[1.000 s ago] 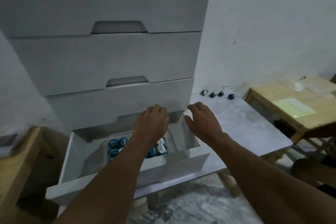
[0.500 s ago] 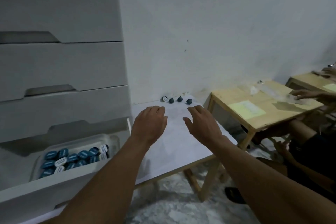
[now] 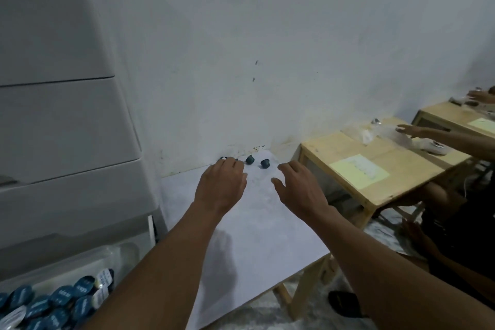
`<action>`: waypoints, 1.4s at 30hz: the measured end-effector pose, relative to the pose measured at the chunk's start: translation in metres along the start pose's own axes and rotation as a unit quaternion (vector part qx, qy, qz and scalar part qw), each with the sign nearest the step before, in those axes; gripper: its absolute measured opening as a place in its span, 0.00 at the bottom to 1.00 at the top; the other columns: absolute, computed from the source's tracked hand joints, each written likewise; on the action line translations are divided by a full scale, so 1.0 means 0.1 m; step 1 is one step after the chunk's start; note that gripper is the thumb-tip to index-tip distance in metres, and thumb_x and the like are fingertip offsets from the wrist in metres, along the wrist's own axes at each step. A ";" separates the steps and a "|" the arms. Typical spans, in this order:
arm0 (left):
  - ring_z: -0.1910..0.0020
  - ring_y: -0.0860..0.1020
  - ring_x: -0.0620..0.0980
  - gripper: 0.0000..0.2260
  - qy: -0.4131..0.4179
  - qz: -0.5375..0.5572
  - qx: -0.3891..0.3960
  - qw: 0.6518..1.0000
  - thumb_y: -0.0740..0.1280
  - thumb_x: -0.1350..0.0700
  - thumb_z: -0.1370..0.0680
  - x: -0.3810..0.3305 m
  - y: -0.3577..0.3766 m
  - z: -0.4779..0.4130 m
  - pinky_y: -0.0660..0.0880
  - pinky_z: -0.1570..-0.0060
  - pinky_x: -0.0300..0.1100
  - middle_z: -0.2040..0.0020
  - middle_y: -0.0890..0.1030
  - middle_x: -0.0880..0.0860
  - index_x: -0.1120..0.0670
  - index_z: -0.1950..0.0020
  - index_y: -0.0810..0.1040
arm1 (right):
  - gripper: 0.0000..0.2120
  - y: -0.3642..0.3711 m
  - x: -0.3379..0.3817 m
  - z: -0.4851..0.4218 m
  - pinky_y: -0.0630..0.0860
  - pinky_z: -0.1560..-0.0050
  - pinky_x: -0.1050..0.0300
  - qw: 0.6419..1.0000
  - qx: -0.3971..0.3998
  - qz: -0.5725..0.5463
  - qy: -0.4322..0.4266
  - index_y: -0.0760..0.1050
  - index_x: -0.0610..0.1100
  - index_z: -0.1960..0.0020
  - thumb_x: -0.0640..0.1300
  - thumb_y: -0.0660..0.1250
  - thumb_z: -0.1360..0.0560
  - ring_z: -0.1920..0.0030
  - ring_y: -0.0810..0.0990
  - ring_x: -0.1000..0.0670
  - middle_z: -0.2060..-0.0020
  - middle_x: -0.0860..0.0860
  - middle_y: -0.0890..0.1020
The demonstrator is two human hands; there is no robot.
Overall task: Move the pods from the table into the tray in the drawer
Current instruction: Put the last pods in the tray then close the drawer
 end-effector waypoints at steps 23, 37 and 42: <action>0.67 0.80 0.55 0.11 -0.133 -0.011 0.183 0.974 0.76 0.58 0.34 0.86 1.96 -0.65 0.76 0.72 0.42 0.63 0.81 0.55 0.58 0.54 0.81 | 0.18 1.66 -0.36 -1.79 0.70 0.40 0.53 0.981 0.176 -0.069 -0.036 0.70 0.41 0.34 0.48 0.62 0.21 0.39 0.75 0.44 0.36 0.44 0.74; 0.62 0.80 0.52 0.18 -0.125 0.025 0.292 0.948 0.78 0.65 0.38 1.17 2.97 -0.84 0.78 0.67 0.41 0.57 0.80 0.55 0.56 0.50 0.80 | 0.12 2.62 -0.41 -2.42 0.76 0.48 0.49 0.964 0.245 -0.100 -0.024 0.73 0.42 0.40 0.41 0.62 0.22 0.47 0.77 0.42 0.43 0.43 0.76; 0.46 0.77 0.55 0.25 -0.087 0.073 0.342 0.933 0.73 0.68 0.35 1.20 3.36 -0.90 0.77 0.52 0.43 0.41 0.76 0.56 0.57 0.39 0.74 | 0.13 2.94 -0.39 -2.50 0.77 0.47 0.52 0.965 0.247 -0.092 -0.005 0.73 0.44 0.38 0.42 0.62 0.22 0.46 0.77 0.44 0.42 0.44 0.76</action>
Point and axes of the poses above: each hand's wrist, its own z-axis away from the middle knuckle, its own y-axis out of the palm, x = y × z, the point moved 8 cm from there along -z, towards the middle knuckle
